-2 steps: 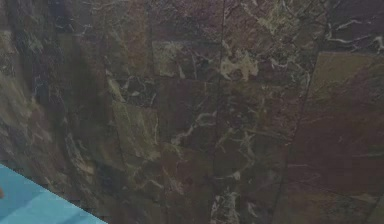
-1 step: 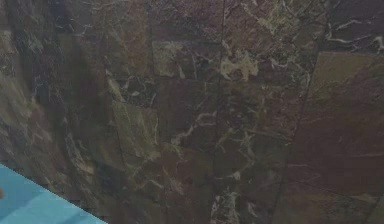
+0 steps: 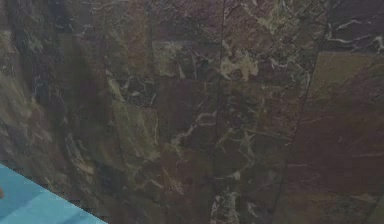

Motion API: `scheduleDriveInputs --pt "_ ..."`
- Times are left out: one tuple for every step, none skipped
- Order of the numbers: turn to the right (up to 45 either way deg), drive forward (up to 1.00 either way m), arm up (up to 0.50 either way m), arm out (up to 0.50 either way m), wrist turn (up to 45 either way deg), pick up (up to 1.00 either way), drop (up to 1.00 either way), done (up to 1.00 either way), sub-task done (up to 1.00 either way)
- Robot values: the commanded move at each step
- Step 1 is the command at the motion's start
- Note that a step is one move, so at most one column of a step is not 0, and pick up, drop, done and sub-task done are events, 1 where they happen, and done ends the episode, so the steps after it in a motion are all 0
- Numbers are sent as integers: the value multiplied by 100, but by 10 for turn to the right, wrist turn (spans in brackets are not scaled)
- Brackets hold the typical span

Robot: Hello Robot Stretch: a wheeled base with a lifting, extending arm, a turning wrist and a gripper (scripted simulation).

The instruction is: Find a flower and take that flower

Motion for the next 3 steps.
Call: scheduleDriveInputs --pt "0 0 0 26 0 0 0 0 0" --pt "0 0 0 0 450 0 0 0 0" --pt "0 0 0 0 450 0 0 0 0"
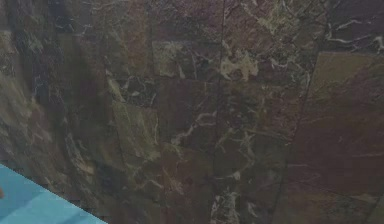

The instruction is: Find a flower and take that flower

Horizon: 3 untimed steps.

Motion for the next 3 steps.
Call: scheduleDriveInputs --pt "0 0 0 0 450 0 0 0 0" --pt "0 0 0 0 390 0 0 0 0" --pt "0 0 -30 0 0 0 0 0 0"
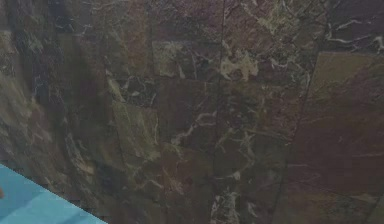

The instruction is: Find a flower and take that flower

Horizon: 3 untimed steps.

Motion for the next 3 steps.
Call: scheduleDriveInputs --pt "0 0 0 0 0 100 0 0 0" --pt "0 0 10 0 0 0 0 0 0" --pt "0 0 0 0 0 0 0 100 0"
